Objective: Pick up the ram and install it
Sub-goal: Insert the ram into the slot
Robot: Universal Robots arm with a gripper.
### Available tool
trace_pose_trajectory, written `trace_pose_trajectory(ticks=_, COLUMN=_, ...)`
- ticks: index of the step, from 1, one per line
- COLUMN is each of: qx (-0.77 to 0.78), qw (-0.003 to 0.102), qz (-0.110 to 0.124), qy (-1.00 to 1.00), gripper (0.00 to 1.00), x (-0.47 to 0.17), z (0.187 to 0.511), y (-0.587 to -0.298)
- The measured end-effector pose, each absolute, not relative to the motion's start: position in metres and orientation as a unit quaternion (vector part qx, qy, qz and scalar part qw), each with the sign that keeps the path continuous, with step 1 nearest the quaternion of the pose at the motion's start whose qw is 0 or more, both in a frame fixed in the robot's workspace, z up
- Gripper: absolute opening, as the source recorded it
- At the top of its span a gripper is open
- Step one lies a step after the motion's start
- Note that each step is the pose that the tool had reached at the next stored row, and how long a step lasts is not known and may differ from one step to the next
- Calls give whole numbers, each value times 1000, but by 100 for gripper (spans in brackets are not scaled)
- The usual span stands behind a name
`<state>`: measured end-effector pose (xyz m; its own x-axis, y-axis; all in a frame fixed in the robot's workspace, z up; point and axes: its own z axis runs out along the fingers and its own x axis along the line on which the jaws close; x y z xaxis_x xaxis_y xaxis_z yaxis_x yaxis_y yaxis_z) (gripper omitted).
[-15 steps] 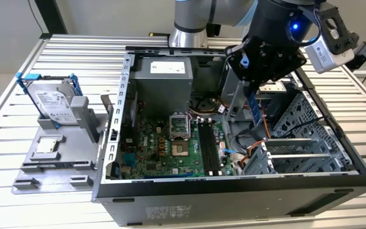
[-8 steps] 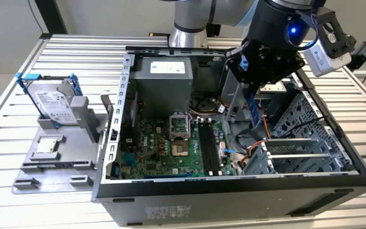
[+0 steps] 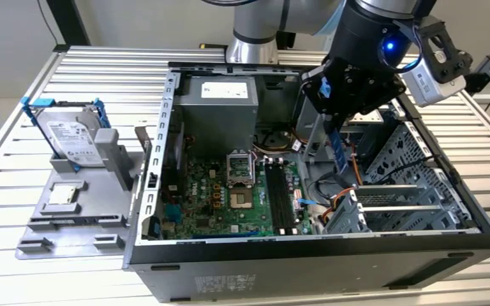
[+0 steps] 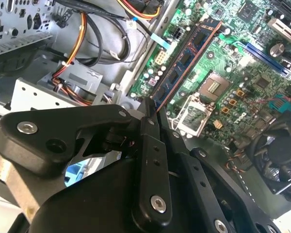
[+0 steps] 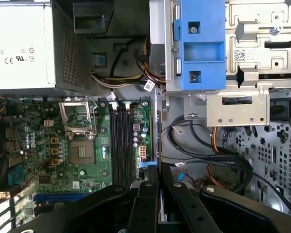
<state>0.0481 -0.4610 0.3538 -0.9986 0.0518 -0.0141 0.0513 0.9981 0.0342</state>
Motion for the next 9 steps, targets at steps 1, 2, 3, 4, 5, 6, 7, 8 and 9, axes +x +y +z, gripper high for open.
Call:
trace_pose_trajectory(ticks=1, qx=26, qw=7, qz=17, qy=999, gripper=0, x=48, z=353, y=-461)
trace_pose_trajectory(ticks=2, qx=26, qw=7, qz=17, qy=999, gripper=0, x=48, z=352, y=-461)
trace_pose_trajectory(ticks=3, qx=26, qw=7, qz=17, qy=999, gripper=0, x=48, z=352, y=-461)
trace_pose_trajectory(ticks=4, qx=26, qw=7, qz=17, qy=999, gripper=0, x=48, z=351, y=-461)
trace_pose_trajectory(ticks=5, qx=26, qw=7, qz=17, qy=999, gripper=0, x=48, z=350, y=-461)
trace_pose_trajectory(ticks=6, qx=26, qw=7, qz=17, qy=999, gripper=0, x=48, z=349, y=-461)
trace_pose_trajectory(ticks=7, qx=26, qw=7, qz=17, qy=999, gripper=0, x=48, z=348, y=-461)
trace_pose_trajectory(ticks=8, qx=26, qw=7, qz=17, qy=999, gripper=0, x=48, z=347, y=-461)
trace_pose_trajectory(ticks=9, qx=26, qw=7, qz=17, qy=999, gripper=0, x=48, z=346, y=-461)
